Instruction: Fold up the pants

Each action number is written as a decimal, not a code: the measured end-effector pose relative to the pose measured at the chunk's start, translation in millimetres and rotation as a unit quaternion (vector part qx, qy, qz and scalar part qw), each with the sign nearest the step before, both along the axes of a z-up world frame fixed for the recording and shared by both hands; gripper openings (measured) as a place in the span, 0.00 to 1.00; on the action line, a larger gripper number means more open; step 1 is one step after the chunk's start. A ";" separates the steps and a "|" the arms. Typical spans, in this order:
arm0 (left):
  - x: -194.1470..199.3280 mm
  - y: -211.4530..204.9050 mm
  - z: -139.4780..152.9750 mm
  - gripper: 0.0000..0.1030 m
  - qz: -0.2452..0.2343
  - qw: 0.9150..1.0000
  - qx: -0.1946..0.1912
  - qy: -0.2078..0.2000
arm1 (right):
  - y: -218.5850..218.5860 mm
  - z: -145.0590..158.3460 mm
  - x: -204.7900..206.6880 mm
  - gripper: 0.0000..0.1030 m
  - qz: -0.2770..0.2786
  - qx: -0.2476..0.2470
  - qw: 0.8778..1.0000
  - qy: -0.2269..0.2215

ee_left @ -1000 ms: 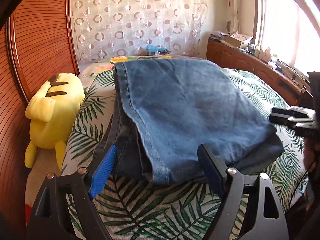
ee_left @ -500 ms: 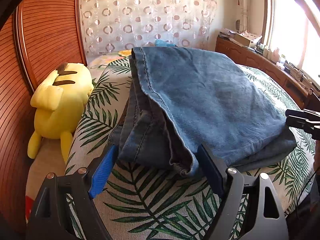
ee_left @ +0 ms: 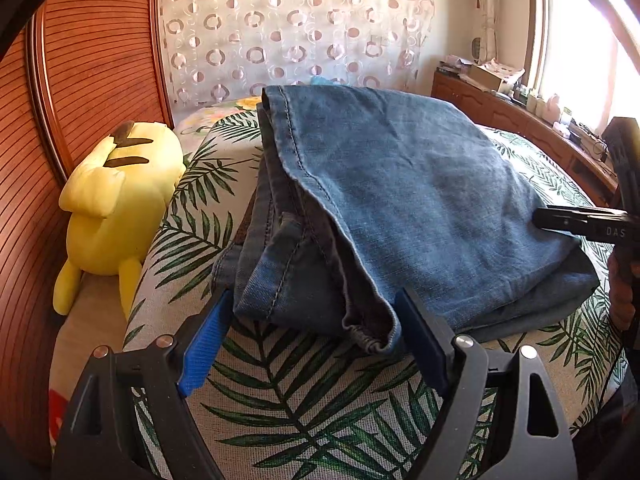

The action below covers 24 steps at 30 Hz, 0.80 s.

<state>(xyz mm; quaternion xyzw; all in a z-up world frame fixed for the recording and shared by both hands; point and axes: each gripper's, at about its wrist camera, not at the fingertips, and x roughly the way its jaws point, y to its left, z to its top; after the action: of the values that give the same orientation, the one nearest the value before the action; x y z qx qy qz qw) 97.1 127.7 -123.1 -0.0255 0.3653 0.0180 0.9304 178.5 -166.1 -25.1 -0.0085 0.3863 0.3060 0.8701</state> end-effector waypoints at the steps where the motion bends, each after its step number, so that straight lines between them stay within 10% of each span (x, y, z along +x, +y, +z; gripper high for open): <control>1: 0.0 -0.1 0.3 0.81 0.000 1.000 0.000 0.000 | 1.2 0.5 1.2 0.56 0.000 0.001 1.000 -0.003; 4: 0.8 -0.3 -0.9 0.81 -0.001 1.000 0.001 0.000 | 6.4 0.7 1.8 0.54 0.006 -0.007 1.000 -0.008; 11: 1.6 0.9 -1.6 0.81 -0.001 1.000 -0.001 0.001 | 15.9 8.8 -11.3 0.13 0.033 -0.026 0.998 -0.040; 24: -8.0 -36.9 38.8 0.81 -0.048 0.998 -0.011 -0.040 | -34.3 66.0 -46.1 0.09 0.000 -0.001 0.993 -0.119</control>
<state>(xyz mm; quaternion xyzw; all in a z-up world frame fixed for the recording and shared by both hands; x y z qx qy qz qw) 89.1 90.8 -84.3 -0.0188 0.3286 -0.0313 0.9438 132.4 -200.4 40.8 -0.0453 0.2804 0.3026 0.9098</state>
